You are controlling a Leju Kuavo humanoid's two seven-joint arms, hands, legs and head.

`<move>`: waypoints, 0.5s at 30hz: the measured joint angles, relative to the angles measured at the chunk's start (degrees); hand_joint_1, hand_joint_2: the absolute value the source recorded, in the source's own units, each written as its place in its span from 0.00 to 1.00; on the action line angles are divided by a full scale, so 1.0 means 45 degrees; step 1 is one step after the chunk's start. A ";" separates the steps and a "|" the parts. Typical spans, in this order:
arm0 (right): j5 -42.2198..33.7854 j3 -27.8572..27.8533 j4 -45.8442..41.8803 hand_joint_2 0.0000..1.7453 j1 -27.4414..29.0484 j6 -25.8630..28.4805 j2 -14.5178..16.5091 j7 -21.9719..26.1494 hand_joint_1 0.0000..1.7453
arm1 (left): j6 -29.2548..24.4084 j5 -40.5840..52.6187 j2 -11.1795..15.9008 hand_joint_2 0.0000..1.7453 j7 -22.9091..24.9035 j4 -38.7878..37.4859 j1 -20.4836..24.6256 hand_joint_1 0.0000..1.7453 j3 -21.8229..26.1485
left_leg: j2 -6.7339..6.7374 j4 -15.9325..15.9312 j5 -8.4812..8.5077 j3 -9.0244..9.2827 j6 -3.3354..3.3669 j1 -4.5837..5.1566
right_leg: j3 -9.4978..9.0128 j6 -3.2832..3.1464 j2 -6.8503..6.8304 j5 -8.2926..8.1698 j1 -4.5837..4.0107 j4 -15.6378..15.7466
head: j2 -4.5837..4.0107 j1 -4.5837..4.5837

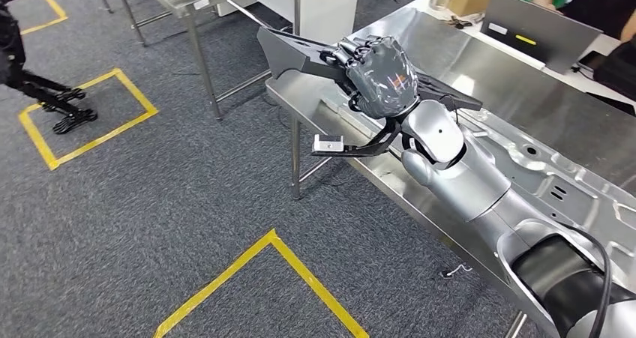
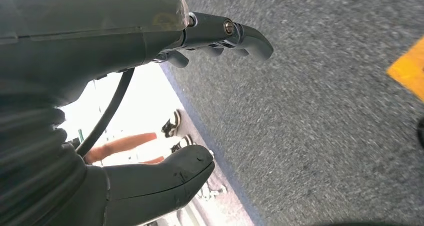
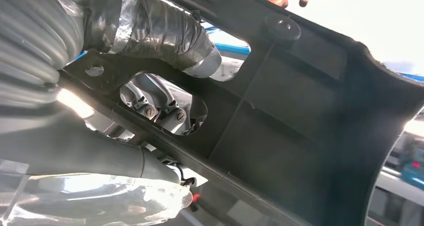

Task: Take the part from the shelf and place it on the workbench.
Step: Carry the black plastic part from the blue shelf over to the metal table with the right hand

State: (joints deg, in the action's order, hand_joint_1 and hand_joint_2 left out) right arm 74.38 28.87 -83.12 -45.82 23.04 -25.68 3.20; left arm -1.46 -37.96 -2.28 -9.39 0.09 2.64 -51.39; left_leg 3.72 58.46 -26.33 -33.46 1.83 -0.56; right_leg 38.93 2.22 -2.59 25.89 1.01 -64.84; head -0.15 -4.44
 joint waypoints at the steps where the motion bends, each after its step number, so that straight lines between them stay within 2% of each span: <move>1: 0.0000 0.0007 0.0002 1.00 -0.0015 -0.0016 0.0004 -0.0004 1.00 | -0.0001 -0.0023 -0.0008 1.00 -0.0002 0.0000 -0.0002 0.00 -0.0029 | 0.0112 0.0017 -0.0059 0.0057 -0.0062 0.0038 | -0.0356 -0.0065 -0.0279 -0.0247 -0.0053 0.0714 | 0.0000 0.0002; 2: 0.0001 0.0017 0.0009 1.00 -0.0026 -0.0034 0.0007 -0.0005 1.00 | -0.0002 -0.0044 -0.0011 1.00 -0.0004 0.0000 0.0000 0.00 -0.0066 | 0.0220 0.0022 -0.0106 0.0106 -0.0127 0.0077 | -0.0544 -0.0148 -0.0464 -0.0323 -0.0114 0.1118 | 0.0000 0.0005; 3: 0.0007 0.0027 0.0023 1.00 -0.0034 -0.0057 0.0011 -0.0007 1.00 | -0.0004 -0.0067 -0.0011 1.00 -0.0006 0.0000 0.0009 0.00 -0.0102 | 0.0341 0.0015 -0.0145 0.0148 -0.0194 0.0114 | -0.0568 -0.0239 -0.0499 -0.0272 -0.0178 0.1217 | 0.0000 0.0007; 5: 0.0030 0.0043 0.0050 1.00 -0.0044 -0.0112 0.0013 -0.0017 1.00 | -0.0007 -0.0104 -0.0011 1.00 -0.0019 0.0000 0.0055 0.00 -0.0174 | 0.0536 0.0012 -0.0244 0.0235 -0.0341 0.0116 | -0.0577 -0.0410 -0.0149 -0.0297 -0.0167 0.1257 | 0.0000 0.0008; 6: 0.0046 0.0049 0.0061 1.00 -0.0065 -0.0143 0.0013 -0.0033 1.00 | -0.0013 -0.0112 -0.0008 1.00 -0.0027 0.0000 0.0070 0.00 -0.0198 | 0.0393 0.0129 -0.0371 0.0232 -0.0412 0.0086 | -0.0610 -0.0496 0.0003 -0.0307 -0.0140 0.1289 | 0.0000 0.0006; 8: 0.0092 0.0062 0.0069 1.00 -0.0121 -0.0208 0.0039 -0.0093 1.00 | -0.0030 -0.0120 -0.0005 1.00 -0.0040 0.0000 0.0060 0.00 -0.0226 | -0.0218 0.1042 -0.0935 -0.0149 -0.0500 0.0019 | -0.0677 -0.0674 0.0283 -0.0326 -0.0081 0.1348 | -0.0001 0.0011; 9: 0.0120 0.0073 0.0083 1.00 -0.0147 -0.0237 0.0066 -0.0125 1.00 | -0.0036 -0.0126 -0.0005 1.00 -0.0041 0.0000 0.0043 0.00 -0.0234 | -0.0513 0.1845 -0.1325 -0.0537 -0.0508 0.0002 | -0.0682 -0.0735 0.0433 -0.0319 -0.0091 0.1350 | -0.0001 0.0012; 10: 0.0149 0.0090 0.0103 1.00 -0.0155 -0.0270 0.0095 -0.0152 1.00 | -0.0039 -0.0133 -0.0006 1.00 -0.0043 0.0000 0.0029 0.00 -0.0239 | -0.0647 0.2714 -0.1671 -0.0997 -0.0513 -0.0002 | -0.0682 -0.0775 0.0598 -0.0313 -0.0109 0.1346 | -0.0001 0.0015; 11: 0.0168 0.0116 0.0128 1.00 -0.0154 -0.0299 0.0123 -0.0166 1.00 | -0.0040 -0.0138 -0.0007 1.00 -0.0043 0.0000 0.0020 0.00 -0.0244 | -0.0707 0.3379 -0.1842 -0.1381 -0.0512 -0.0004 | -0.0684 -0.0794 0.0783 -0.0307 -0.0130 0.1336 | -0.0001 0.0012; 12: 0.0180 0.0150 0.0151 1.00 -0.0153 -0.0323 0.0145 -0.0174 1.00 | -0.0041 -0.0141 -0.0007 1.00 -0.0041 0.0000 0.0019 0.00 -0.0249 | -0.0732 0.3633 -0.1767 -0.1581 -0.0495 -0.0003 | -0.0689 -0.0803 0.0975 -0.0300 -0.0152 0.1320 | -0.0001 0.0013; 13: 0.0185 0.0181 0.0164 1.00 -0.0151 -0.0345 0.0162 -0.0176 1.00 | -0.0044 -0.0142 -0.0006 1.00 -0.0040 0.0000 0.0018 0.00 -0.0254 | -0.0760 0.3403 -0.1445 -0.1552 -0.0457 -0.0003 | -0.0700 -0.0801 0.1169 -0.0293 -0.0167 0.1300 | -0.0001 0.0013; 14: 0.0185 0.0204 0.0170 1.00 -0.0153 -0.0357 0.0176 -0.0179 1.00 | -0.0047 -0.0142 -0.0002 1.00 -0.0040 0.0000 0.0018 0.00 -0.0260 | -0.0851 0.2699 -0.0932 -0.1294 -0.0399 -0.0002 | -0.0713 -0.0791 0.1353 -0.0282 -0.0175 0.1278 | -0.0002 0.0015; 15: 0.0185 0.0217 0.0171 1.00 -0.0153 -0.0364 0.0188 -0.0183 1.00 | -0.0051 -0.0142 0.0008 1.00 -0.0040 -0.0001 0.0010 0.00 -0.0265 | -0.1111 0.1805 -0.0459 -0.0941 -0.0324 -0.0005 | -0.0717 -0.0774 0.1519 -0.0268 -0.0167 0.1254 | -0.0003 0.0011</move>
State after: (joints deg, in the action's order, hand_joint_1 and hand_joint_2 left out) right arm 75.21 29.85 -82.35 -46.50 21.40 -24.83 2.37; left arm -1.69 -38.60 -2.25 -9.57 0.08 2.69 -52.58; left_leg -1.28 66.58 -28.39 -37.70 0.38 -0.59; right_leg 35.70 -1.26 4.24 24.68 0.26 -59.20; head -0.17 -4.39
